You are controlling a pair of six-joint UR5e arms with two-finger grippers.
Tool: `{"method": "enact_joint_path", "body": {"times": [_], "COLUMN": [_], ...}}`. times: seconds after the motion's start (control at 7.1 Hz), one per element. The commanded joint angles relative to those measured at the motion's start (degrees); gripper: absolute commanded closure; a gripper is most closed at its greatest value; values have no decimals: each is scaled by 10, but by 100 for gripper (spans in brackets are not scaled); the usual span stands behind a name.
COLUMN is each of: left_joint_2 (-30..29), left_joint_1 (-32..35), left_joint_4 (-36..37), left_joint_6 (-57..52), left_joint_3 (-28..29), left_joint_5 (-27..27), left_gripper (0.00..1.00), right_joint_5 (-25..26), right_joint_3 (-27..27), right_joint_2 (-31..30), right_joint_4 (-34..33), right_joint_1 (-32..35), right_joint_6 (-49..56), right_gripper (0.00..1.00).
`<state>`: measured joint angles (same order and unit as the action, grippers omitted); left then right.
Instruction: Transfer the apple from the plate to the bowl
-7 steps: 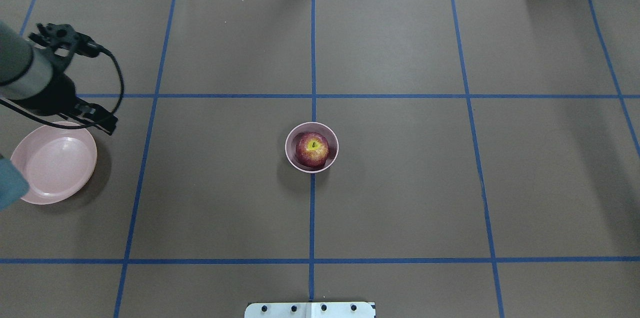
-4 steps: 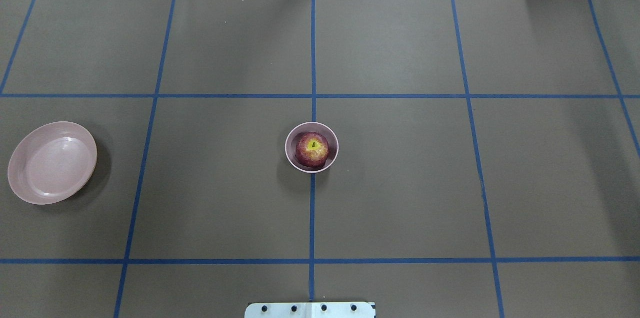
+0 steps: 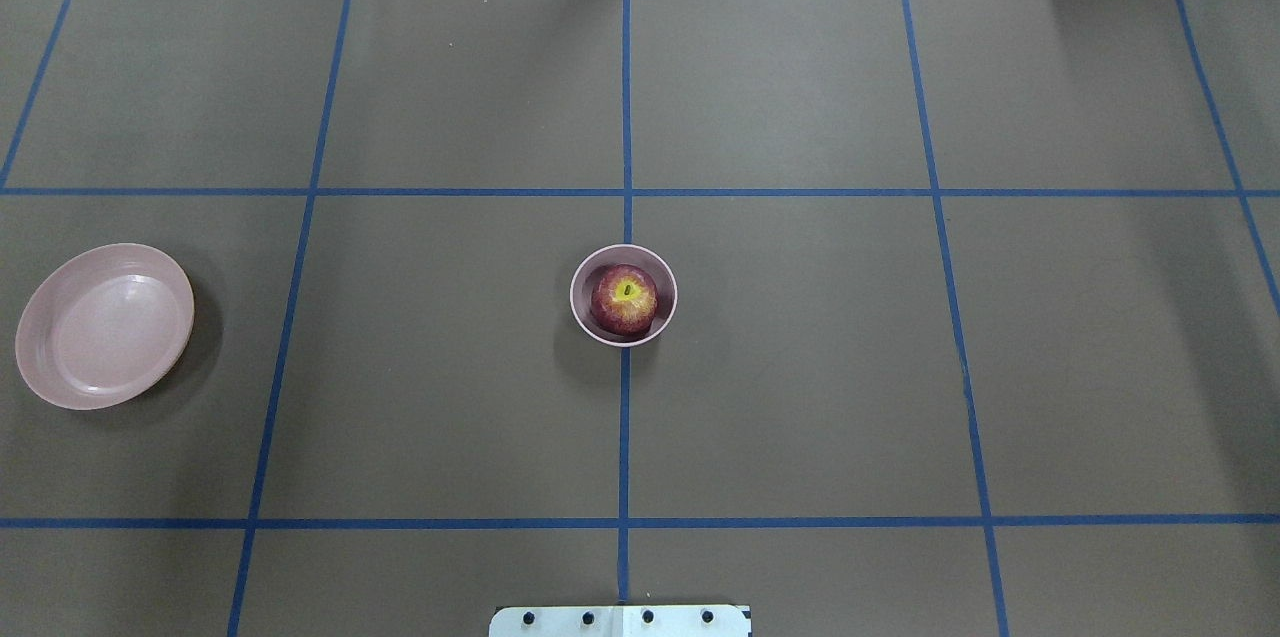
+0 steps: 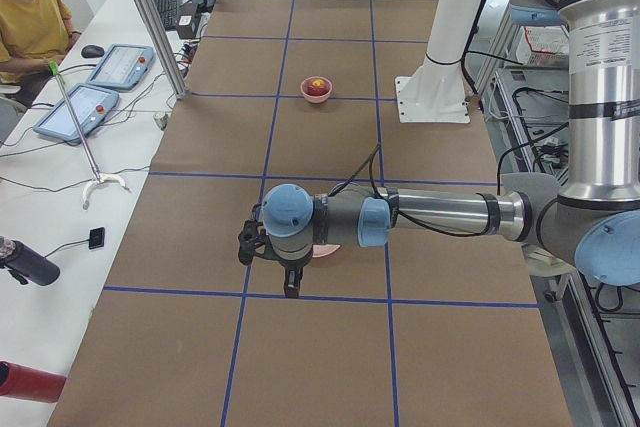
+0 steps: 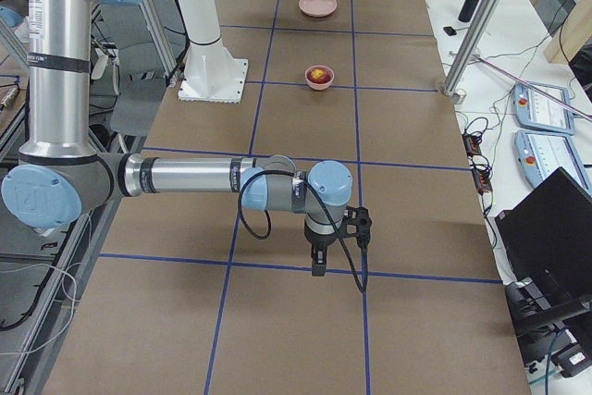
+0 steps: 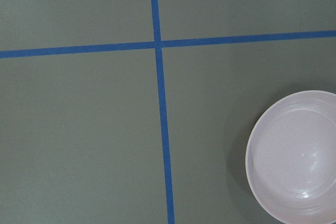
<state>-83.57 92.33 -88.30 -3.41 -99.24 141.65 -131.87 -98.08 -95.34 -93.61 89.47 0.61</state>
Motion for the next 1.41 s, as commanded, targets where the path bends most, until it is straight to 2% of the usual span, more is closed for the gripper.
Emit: {"method": "enact_joint_path", "body": {"times": [0.0, 0.14, 0.56, 0.7, 0.85, 1.27], "left_joint_2": [1, 6, 19, 27, 25, 25], "left_joint_1": [6, 4, 6, 4, 4, 4], "left_joint_4": [-11, -40, -44, -54, -59, -59], "left_joint_6": [-1, 0, 0, -1, -1, -1], "left_joint_3": [-15, -10, -1, -4, -5, -5], "left_joint_5": [-2, -2, -2, -10, -50, -56], "left_gripper": [2, 2, 2, 2, 2, 2], "right_joint_5": [0, 0, 0, 0, 0, -1], "right_joint_3": [0, 0, 1, 1, 1, 2], "right_joint_2": [1, 1, 2, 2, 2, 2], "right_joint_4": [0, 0, 0, 0, 0, -1], "right_joint_1": [0, 0, 0, 0, 0, 0], "right_joint_6": [0, 0, 0, -1, 0, -1], "right_gripper": [0, 0, 0, 0, 0, 0]}}
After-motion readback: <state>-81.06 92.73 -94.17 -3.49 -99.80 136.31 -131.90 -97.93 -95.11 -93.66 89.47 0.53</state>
